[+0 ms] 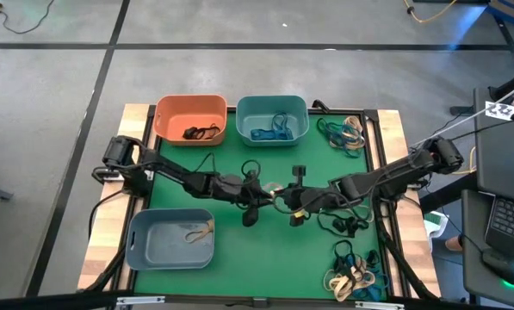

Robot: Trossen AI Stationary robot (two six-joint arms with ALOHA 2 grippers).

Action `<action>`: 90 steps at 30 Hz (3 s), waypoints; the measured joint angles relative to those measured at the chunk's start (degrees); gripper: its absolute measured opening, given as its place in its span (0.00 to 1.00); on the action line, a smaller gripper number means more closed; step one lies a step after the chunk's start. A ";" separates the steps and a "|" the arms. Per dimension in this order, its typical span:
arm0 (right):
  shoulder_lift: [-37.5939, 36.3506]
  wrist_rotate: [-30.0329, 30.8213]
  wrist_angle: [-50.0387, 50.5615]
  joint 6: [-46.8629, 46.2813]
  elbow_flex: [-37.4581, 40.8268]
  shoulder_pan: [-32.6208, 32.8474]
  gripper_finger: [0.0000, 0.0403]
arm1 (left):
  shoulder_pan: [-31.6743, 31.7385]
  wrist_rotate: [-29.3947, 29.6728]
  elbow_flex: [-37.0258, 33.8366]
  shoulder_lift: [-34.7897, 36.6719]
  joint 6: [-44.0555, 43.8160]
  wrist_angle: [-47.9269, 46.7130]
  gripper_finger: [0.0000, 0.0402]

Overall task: Sort rubber bands into baskets
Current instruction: Put the white rubber band into the blue bin

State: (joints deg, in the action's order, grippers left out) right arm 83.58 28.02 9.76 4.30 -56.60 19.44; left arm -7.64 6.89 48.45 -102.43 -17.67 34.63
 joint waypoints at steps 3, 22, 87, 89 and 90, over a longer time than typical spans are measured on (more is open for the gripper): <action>0.08 -2.32 1.18 -4.48 0.02 0.00 0.00 | 0.00 -0.02 0.00 0.00 0.06 -0.58 0.02; -10.47 2.59 17.50 -17.69 5.61 10.00 0.46 | -4.05 3.85 0.04 20.30 -1.29 -29.23 0.01; -9.93 7.55 -3.67 -18.95 20.76 7.89 0.47 | -34.16 6.02 16.15 28.65 -52.77 -95.32 0.19; -9.93 6.05 -3.67 -19.04 20.76 7.89 0.47 | -33.23 5.08 16.15 28.65 -52.78 -95.30 0.25; -9.93 5.55 -3.67 -19.06 20.76 7.89 0.47 | -32.72 4.40 16.15 28.65 -52.84 -95.30 0.27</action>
State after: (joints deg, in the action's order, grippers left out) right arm 73.65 33.57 6.09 -14.76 -35.83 27.33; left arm -40.36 11.29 64.60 -73.78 -70.51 -60.66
